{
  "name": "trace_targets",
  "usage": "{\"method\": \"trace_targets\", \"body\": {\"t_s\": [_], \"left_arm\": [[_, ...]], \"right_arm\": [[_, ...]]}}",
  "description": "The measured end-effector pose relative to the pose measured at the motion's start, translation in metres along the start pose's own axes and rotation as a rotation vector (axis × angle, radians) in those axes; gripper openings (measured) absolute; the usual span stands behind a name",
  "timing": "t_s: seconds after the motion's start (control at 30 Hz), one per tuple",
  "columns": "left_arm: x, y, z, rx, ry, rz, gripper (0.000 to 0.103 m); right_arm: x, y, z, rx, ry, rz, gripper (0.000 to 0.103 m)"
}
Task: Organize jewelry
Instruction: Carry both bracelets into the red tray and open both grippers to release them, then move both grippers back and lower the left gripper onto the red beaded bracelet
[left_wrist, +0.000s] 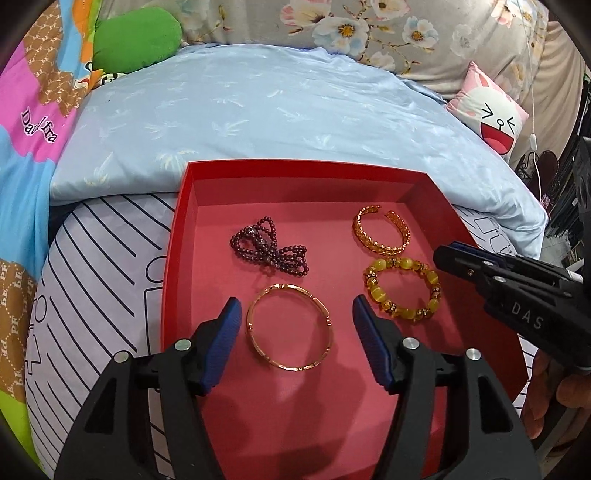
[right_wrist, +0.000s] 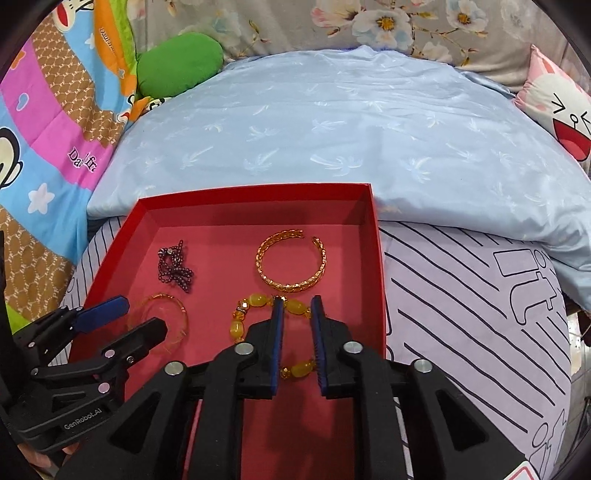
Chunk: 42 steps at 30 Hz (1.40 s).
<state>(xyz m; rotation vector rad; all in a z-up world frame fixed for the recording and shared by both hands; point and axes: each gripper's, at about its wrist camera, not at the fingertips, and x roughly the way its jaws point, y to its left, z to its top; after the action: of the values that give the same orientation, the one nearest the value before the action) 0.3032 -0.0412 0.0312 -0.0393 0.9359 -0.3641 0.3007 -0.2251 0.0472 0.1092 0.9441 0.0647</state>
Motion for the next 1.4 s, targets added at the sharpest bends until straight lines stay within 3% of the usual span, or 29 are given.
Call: {"method": "trace_targets", "body": {"t_s": [0.33, 0.67, 0.87, 1.4], "left_arm": [[-0.032, -0.005, -0.01, 0.013, -0.051, 0.013, 0.059], [-0.088, -0.017, -0.042, 0.021, -0.095, 0.0, 0.059], [-0.114, -0.023, -0.071, 0.014, -0.095, 0.009, 0.061], [-0.139, -0.026, -0.142, -0.019, -0.043, 0.028, 0.061]], "right_arm": [[-0.041, -0.001, -0.01, 0.021, -0.054, 0.027, 0.025], [-0.105, 0.009, -0.046, 0.002, -0.108, 0.035, 0.03], [-0.13, 0.018, -0.087, -0.014, -0.092, 0.037, 0.031], [-0.149, 0.021, -0.169, -0.004, -0.015, 0.018, 0.031]]}}
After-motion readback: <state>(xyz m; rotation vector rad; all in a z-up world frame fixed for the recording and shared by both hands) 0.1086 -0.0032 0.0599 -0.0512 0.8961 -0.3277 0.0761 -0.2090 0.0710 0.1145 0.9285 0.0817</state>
